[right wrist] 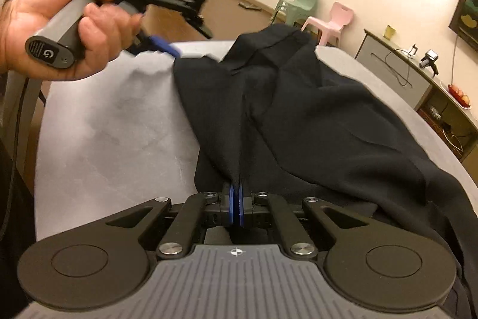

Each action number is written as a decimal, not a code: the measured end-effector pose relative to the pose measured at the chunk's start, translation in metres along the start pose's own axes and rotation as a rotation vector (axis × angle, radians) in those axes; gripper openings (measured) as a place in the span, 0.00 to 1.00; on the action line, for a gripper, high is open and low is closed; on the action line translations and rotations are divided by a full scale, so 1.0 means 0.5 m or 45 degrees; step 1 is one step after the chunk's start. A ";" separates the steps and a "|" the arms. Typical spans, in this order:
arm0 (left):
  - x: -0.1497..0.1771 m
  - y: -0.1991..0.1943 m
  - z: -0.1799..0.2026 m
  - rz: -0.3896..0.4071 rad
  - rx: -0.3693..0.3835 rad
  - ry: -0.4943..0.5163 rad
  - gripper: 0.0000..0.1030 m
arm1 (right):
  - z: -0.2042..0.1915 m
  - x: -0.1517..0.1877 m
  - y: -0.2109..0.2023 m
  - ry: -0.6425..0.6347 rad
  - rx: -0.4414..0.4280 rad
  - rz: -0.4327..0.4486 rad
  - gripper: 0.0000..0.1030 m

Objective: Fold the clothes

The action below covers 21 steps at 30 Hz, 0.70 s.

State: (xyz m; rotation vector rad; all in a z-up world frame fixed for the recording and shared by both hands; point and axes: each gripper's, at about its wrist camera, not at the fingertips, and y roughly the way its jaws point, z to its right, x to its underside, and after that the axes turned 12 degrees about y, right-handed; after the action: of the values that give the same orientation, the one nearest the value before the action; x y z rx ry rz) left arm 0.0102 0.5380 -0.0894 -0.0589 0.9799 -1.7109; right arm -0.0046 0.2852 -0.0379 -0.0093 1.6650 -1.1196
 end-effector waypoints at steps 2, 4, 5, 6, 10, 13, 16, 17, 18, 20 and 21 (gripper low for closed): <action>0.021 -0.001 0.017 -0.050 0.018 0.003 0.63 | 0.038 0.000 -0.014 0.015 0.006 0.036 0.02; 0.038 -0.001 0.041 -0.069 -0.017 0.055 0.62 | 0.053 -0.008 -0.013 0.029 0.034 0.052 0.02; 0.050 -0.005 0.051 -0.063 -0.043 0.081 0.62 | 0.049 -0.001 -0.023 0.041 0.046 0.057 0.02; 0.061 -0.009 0.058 -0.062 -0.047 0.097 0.62 | 0.050 0.000 -0.022 0.055 0.058 0.062 0.02; 0.088 -0.045 0.062 -0.011 -0.033 0.089 0.62 | 0.060 -0.014 -0.001 0.124 0.083 0.083 0.02; 0.091 -0.078 0.070 0.012 0.022 0.080 0.62 | 0.068 -0.016 -0.026 0.209 0.075 0.121 0.02; 0.092 -0.089 0.081 -0.044 0.133 0.088 0.66 | 0.092 -0.039 -0.026 0.301 0.061 0.168 0.02; 0.096 -0.079 0.084 -0.072 0.128 0.098 0.66 | 0.100 -0.047 -0.027 0.330 0.052 0.177 0.02; 0.100 -0.067 0.086 -0.100 0.117 0.104 0.68 | 0.108 -0.055 -0.027 0.355 0.041 0.187 0.02; 0.109 -0.043 0.090 -0.158 0.095 0.117 0.68 | 0.116 -0.067 -0.024 0.387 0.011 0.199 0.02; 0.113 -0.028 0.089 -0.179 0.084 0.103 0.68 | 0.119 -0.069 -0.027 0.409 -0.006 0.205 0.02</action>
State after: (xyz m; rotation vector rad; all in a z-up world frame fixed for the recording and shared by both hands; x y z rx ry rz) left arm -0.0007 0.4672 -0.0754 -0.0157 0.9979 -1.8857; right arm 0.0483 0.2564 -0.0019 0.3109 1.9134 -1.0339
